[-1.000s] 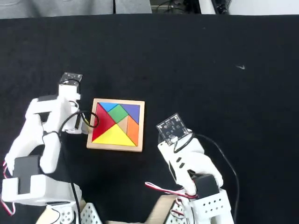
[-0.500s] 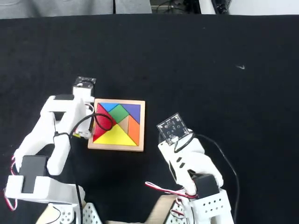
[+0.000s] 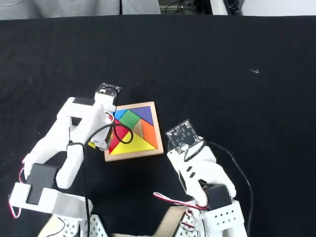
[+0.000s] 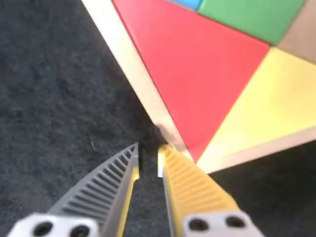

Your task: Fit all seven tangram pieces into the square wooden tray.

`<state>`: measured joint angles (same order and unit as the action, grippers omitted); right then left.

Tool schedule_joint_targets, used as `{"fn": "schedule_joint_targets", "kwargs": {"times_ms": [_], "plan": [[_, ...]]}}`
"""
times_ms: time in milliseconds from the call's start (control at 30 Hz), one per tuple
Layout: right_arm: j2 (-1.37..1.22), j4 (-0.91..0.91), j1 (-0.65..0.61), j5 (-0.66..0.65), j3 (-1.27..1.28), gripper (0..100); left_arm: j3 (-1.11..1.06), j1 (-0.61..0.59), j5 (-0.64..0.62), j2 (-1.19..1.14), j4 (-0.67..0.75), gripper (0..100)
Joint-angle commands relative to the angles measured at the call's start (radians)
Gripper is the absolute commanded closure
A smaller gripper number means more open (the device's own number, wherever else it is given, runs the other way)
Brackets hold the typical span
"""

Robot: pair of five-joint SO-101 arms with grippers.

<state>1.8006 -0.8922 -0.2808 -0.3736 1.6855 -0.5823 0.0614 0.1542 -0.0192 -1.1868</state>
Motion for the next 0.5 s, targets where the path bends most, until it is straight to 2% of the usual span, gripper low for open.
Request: {"fn": "schedule_joint_targets", "kwargs": {"times_ms": [0,100,167,300,467], "plan": [[0.090,0.006,0.034,-0.012,-0.002,98.6,0.231,-0.145,-0.006,0.009,-0.144,92],[0.090,0.057,0.114,-0.012,-0.025,98.7,0.515,-0.286,-0.006,0.008,-0.319,96],[0.090,0.071,0.169,-0.005,-0.085,98.7,0.719,-0.337,-0.006,-0.003,-0.417,97],[0.081,0.025,0.190,-0.005,-0.272,98.8,1.033,-0.329,-0.012,0.006,-0.531,97],[0.081,-0.132,0.190,-0.011,-0.506,98.8,1.236,-0.309,-0.081,0.100,-0.574,97]]}}
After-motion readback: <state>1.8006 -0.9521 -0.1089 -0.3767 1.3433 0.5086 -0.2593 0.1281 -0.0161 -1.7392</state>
